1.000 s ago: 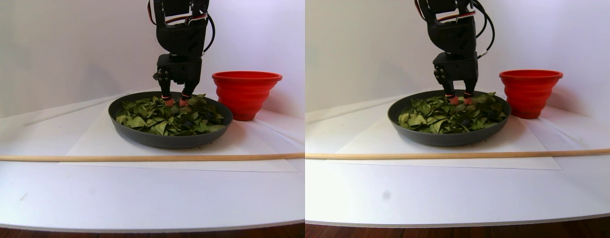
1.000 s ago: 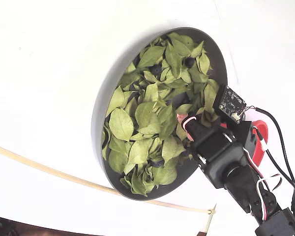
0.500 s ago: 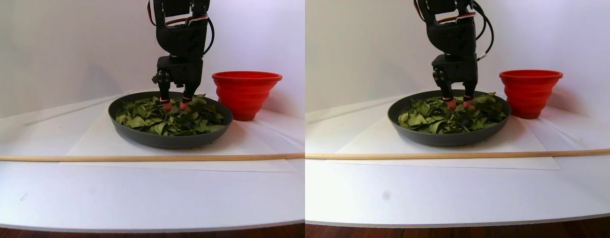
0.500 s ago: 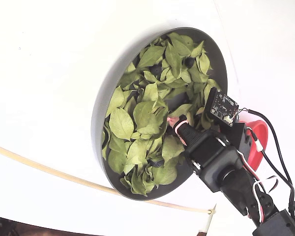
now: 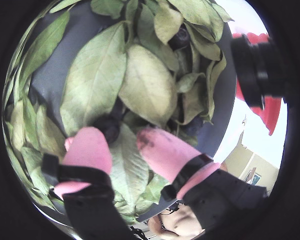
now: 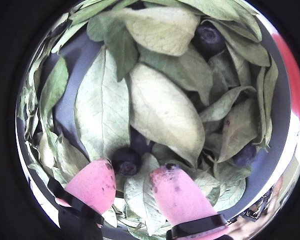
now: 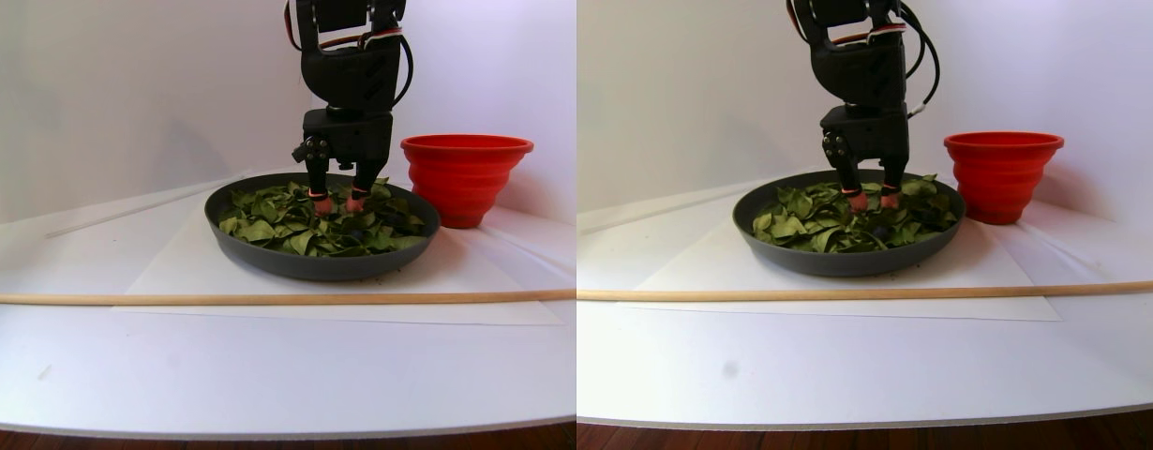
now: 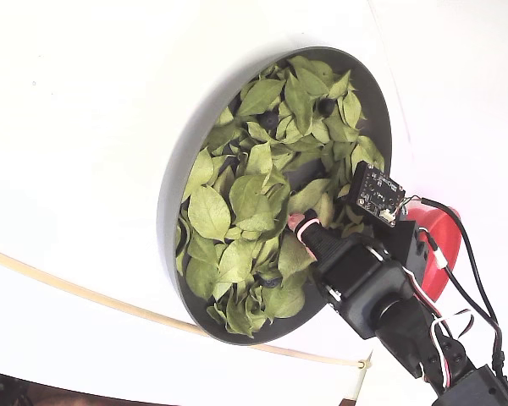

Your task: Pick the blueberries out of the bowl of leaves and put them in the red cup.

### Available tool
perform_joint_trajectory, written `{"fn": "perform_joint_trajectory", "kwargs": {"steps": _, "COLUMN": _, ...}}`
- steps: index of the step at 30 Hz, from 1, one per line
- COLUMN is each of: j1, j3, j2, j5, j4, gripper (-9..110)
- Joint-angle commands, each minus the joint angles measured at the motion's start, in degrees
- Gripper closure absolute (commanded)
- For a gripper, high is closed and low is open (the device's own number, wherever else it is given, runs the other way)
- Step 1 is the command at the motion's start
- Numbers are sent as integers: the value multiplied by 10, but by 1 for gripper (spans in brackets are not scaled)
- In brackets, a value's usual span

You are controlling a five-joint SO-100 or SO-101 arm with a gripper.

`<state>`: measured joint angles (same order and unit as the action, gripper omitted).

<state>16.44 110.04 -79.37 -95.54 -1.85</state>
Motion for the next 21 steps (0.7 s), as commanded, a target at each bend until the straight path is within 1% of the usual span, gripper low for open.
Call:
{"fn": "perform_joint_trajectory", "kwargs": {"steps": 1, "j1": 11, "j3": 4, "j2": -48, "j5": -1, "j4": 13, "gripper": 88}}
{"fn": "perform_joint_trajectory", "kwargs": {"steps": 21, "j1": -2, "j3": 14, "j2": -27, "j5": 18, "j4": 40, "gripper": 87}}
